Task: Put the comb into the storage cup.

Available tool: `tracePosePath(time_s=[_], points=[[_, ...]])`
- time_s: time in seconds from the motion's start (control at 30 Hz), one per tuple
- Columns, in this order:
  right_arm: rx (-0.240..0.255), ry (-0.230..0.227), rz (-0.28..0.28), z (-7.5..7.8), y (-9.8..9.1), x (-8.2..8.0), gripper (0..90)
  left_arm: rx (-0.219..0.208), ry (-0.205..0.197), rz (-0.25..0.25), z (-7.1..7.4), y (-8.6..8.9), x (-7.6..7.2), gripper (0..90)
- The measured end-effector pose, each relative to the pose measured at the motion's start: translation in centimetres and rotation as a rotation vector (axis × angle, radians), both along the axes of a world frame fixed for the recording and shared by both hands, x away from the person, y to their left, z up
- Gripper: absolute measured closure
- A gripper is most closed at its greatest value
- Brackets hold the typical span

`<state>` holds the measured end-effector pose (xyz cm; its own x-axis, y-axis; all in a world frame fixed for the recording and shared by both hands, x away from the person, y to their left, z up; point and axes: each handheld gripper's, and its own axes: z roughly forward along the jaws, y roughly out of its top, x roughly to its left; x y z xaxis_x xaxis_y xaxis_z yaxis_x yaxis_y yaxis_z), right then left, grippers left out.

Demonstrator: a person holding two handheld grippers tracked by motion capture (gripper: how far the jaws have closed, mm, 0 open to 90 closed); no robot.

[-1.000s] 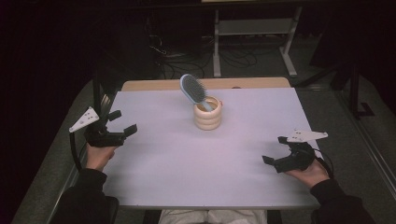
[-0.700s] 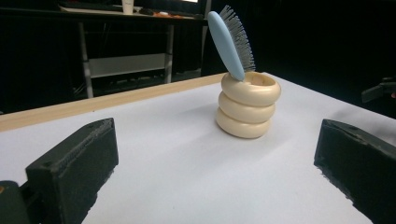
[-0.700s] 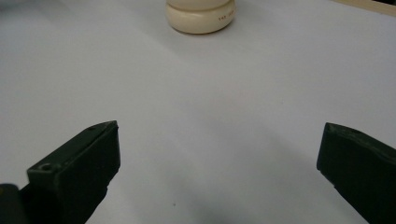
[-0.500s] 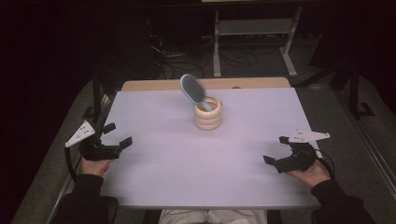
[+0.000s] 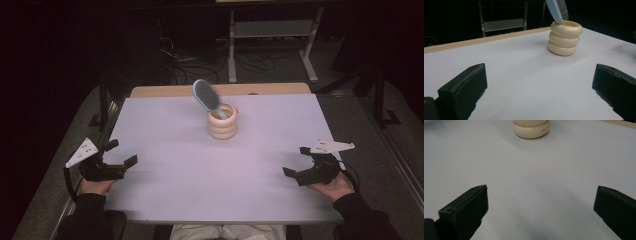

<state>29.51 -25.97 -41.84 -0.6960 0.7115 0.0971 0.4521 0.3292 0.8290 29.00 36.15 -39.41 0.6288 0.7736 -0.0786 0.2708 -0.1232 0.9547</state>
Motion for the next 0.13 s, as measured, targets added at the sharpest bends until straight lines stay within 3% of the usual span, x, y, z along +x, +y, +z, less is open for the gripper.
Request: tracePosePath(time_s=[0.13], points=[[0.000,0.004,0.000,-0.09,0.00,0.04,0.0,-0.002,0.002,-0.006,-0.05,-0.04,0.07,0.0]])
